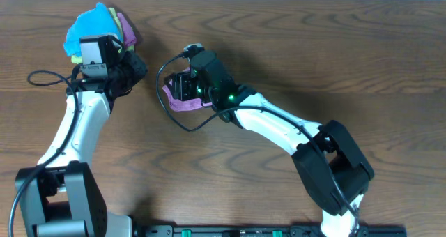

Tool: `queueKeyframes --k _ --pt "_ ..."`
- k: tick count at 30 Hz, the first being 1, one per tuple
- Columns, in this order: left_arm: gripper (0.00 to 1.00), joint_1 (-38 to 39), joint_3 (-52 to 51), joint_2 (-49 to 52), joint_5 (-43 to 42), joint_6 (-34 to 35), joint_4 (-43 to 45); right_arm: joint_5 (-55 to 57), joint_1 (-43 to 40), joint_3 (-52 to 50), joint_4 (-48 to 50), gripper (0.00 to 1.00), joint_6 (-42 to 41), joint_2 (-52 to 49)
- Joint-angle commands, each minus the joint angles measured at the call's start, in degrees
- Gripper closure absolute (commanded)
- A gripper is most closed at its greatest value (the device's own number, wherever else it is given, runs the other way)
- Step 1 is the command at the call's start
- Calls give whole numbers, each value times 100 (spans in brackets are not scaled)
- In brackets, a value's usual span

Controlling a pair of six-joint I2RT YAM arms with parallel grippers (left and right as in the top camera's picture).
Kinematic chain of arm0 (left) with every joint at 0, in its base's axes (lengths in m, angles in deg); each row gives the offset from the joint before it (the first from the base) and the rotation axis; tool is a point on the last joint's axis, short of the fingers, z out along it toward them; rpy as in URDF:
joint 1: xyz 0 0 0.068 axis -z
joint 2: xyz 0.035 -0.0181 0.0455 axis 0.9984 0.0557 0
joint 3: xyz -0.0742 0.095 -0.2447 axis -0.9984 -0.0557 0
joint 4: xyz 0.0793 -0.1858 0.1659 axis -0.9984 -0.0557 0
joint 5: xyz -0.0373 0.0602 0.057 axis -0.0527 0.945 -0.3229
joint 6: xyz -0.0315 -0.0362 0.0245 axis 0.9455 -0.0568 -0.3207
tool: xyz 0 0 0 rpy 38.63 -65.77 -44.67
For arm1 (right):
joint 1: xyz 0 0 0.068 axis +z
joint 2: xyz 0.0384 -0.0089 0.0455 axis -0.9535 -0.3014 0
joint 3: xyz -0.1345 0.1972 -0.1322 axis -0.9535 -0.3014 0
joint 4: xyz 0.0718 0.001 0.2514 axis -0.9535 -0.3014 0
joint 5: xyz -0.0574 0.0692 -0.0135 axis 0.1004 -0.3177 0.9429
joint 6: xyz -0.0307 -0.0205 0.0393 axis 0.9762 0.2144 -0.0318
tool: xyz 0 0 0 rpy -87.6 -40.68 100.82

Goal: Fold the cloth
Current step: 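Release the right gripper from the folded cloth and retract the right arm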

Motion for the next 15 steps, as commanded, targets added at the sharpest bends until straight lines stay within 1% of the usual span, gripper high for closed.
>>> queueKeyframes --k 1,4,10,12,15 --pt "94 -28 146 -210 -24 -63 -98 455 -133 103 -105 41 238 -77" --pt "94 -28 146 -247 -271 -63 -186 518 -262 103 -103 41 372 -221" --pt "94 -13 146 -247 -295 -125 -739 496 -570 103 262 43 363 -846" --pt "94 -11 146 -247 -535 -258 -807 518 -643 103 310 43 367 -944" --pt "94 -11 146 -247 -835 -267 -863 1040 -673 103 293 45 452 -979"
